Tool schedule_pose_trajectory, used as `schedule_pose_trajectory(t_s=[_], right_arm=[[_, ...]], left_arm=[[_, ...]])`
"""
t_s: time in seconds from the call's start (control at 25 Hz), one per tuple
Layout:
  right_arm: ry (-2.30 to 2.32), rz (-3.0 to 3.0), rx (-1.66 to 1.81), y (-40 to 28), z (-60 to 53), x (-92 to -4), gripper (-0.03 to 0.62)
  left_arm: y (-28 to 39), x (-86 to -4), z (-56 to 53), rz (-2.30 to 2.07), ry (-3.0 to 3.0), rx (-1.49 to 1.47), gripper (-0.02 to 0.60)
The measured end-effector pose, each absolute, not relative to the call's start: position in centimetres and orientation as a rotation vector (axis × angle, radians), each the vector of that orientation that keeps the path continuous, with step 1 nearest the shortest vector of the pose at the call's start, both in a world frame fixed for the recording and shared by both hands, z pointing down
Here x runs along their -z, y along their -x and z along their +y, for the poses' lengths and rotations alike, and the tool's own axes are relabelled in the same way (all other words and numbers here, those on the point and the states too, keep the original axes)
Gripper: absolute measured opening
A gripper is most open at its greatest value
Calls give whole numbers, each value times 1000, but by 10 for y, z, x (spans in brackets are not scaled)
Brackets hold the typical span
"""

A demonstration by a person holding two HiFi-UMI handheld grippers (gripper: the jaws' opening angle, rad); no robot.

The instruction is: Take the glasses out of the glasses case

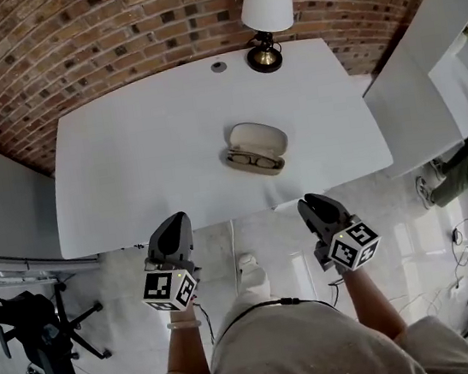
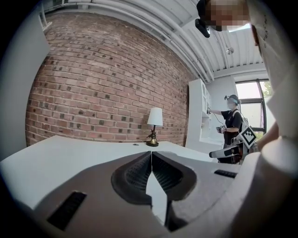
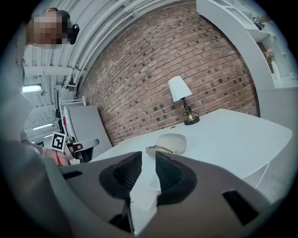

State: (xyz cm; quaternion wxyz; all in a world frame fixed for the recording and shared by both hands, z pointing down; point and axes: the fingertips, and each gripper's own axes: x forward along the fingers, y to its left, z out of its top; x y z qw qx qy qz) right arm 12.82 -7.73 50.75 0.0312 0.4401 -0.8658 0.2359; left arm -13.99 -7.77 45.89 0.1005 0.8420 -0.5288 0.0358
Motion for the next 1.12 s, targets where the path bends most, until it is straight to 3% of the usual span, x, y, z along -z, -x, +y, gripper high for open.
schedule_pose_trajectory(t_s=[1.12], right_arm=[[-1095, -2679, -684, -97, -199, -512, 92]], left_arm=[[148, -467, -187, -1523, -2463, -118, 6]])
